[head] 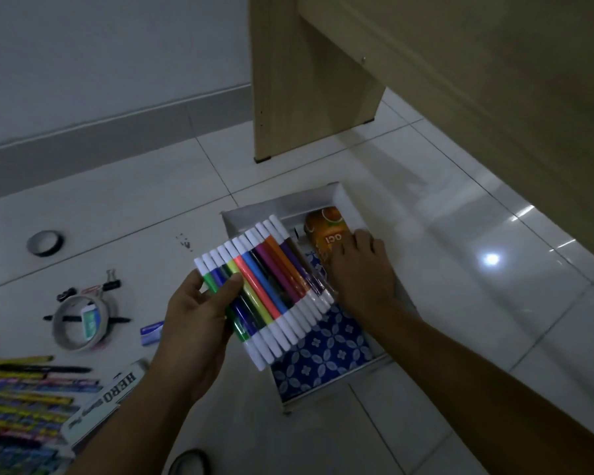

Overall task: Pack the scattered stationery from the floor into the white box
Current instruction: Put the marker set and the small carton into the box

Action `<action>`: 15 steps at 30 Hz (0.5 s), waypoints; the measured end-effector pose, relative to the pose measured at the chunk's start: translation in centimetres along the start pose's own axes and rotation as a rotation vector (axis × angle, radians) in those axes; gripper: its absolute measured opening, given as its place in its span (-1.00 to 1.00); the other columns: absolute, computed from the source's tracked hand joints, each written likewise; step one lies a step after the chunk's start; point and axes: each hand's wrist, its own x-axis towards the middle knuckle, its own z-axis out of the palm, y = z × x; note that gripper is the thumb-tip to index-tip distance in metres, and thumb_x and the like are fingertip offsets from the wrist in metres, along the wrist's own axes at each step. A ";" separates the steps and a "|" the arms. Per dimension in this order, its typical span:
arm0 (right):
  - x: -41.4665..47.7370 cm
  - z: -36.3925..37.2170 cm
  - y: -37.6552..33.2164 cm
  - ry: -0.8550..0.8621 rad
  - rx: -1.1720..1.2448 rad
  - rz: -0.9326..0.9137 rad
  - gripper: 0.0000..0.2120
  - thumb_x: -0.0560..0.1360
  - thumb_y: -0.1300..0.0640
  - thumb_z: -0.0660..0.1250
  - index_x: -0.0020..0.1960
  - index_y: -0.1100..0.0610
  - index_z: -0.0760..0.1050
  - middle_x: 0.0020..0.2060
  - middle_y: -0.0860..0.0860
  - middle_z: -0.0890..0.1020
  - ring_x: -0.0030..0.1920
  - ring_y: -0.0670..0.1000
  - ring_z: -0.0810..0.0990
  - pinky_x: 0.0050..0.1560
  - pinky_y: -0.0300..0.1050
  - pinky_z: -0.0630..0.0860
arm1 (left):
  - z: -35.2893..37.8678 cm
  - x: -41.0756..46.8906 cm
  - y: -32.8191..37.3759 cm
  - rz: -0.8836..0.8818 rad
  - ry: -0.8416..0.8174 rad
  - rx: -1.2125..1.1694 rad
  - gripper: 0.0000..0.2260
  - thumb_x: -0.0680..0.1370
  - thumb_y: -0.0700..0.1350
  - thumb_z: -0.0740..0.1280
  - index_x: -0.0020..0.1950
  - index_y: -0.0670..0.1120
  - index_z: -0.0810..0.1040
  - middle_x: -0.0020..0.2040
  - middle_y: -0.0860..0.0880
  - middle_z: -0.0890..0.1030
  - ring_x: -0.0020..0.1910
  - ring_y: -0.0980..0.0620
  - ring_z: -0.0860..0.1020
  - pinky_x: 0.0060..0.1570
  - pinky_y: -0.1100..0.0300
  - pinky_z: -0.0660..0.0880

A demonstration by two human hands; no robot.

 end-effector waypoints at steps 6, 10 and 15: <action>0.9 -0.1 0.3 0.085 0.130 0.032 -0.62 0.50 -0.04 0.35 0.18 0.21 0.49 0.12 0.17 0.59 0.11 0.16 0.52 0.12 0.04 0.40 | -0.3 0.3 -0.1 -0.004 0.001 -0.004 -0.69 0.55 -0.25 0.25 0.29 -0.09 0.48 0.07 -0.13 0.67 0.05 -0.10 0.66 0.06 -0.11 0.56; -0.8 -2.2 1.5 0.005 1.162 0.219 -0.54 0.54 -0.36 0.06 -0.08 -0.05 0.55 -0.22 -0.02 0.65 -0.22 -0.08 0.63 -0.24 -0.10 0.54 | 0.4 1.0 -0.2 0.030 0.012 0.008 -0.68 0.53 -0.24 0.29 0.28 -0.07 0.44 0.04 -0.10 0.68 0.01 -0.06 0.67 -0.02 0.00 0.63; -3.7 -1.7 0.7 -0.494 1.794 0.101 -0.86 0.55 -0.07 0.31 0.03 -0.08 0.60 -0.18 0.00 0.70 -0.27 0.03 0.68 -0.40 -0.18 0.54 | 1.4 3.1 -0.2 0.178 0.092 0.275 -0.55 0.49 -0.11 0.40 0.32 -0.03 0.31 0.12 0.02 0.55 -0.07 0.20 0.64 -0.19 0.32 0.59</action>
